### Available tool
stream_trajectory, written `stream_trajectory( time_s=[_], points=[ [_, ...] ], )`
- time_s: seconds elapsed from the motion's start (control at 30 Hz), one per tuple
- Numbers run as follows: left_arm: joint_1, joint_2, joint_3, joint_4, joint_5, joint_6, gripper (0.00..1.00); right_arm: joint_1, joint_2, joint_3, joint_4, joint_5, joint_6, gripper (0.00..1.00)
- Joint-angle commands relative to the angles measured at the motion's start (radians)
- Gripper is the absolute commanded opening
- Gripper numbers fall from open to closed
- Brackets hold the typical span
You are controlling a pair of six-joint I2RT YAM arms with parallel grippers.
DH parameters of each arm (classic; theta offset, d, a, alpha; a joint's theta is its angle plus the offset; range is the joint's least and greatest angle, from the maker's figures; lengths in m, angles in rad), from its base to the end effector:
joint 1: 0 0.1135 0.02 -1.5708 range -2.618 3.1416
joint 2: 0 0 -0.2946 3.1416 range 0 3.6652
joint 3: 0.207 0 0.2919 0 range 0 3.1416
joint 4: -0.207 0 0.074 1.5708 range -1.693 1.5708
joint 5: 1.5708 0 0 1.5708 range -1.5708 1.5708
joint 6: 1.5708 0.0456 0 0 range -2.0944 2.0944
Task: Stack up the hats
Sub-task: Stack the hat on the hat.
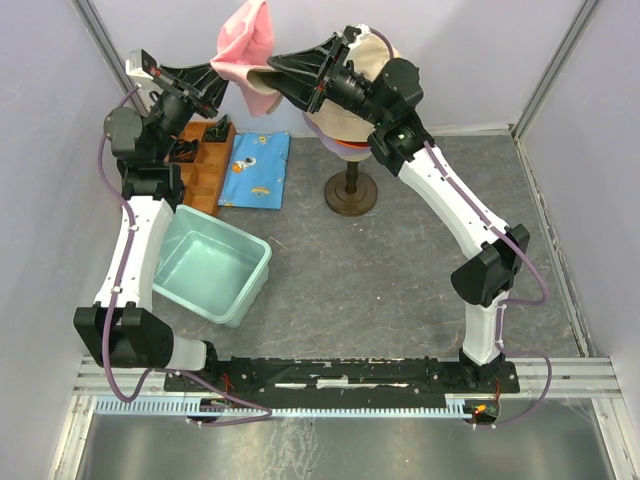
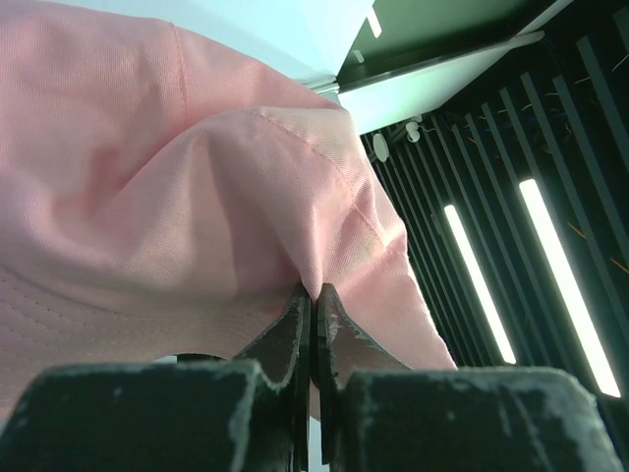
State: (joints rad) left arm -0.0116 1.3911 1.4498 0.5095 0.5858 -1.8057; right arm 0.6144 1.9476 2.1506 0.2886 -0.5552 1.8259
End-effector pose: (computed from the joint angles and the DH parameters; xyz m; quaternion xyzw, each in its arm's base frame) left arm 0.3431 -0.0292 0.5403 -0.2016 0.4849 -0.7475 0.4068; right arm 0.3910 0.3053 0.5570 0.0881 0.5401 0.8232 0.1512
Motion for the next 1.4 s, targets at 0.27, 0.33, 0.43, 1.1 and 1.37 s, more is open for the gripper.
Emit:
stream_trajectory(
  time_s=[0.27,0.33,0.43,1.1,1.37],
  points=[
    [0.04,-0.043,-0.06,0.093,0.025,-0.019,0.03,0.018,0.091,0.315,-0.153,-0.058,-0.159,0.0],
    [0.072,-0.039,-0.076,0.095,0.026,-0.017,0.03,0.018,0.13,0.447,-0.281,-0.075,-0.254,0.0],
    [0.119,-0.029,-0.074,0.087,0.026,-0.003,0.12,0.016,0.151,0.511,-0.344,-0.083,-0.323,0.0],
    [0.208,-0.155,0.122,-0.752,-0.037,0.64,0.79,0.007,0.146,0.407,-0.309,-0.098,-0.621,0.0],
    [0.197,-0.215,0.25,-0.978,-0.096,0.804,0.8,0.007,0.148,0.358,-0.481,-0.005,-0.763,0.0]
  ],
)
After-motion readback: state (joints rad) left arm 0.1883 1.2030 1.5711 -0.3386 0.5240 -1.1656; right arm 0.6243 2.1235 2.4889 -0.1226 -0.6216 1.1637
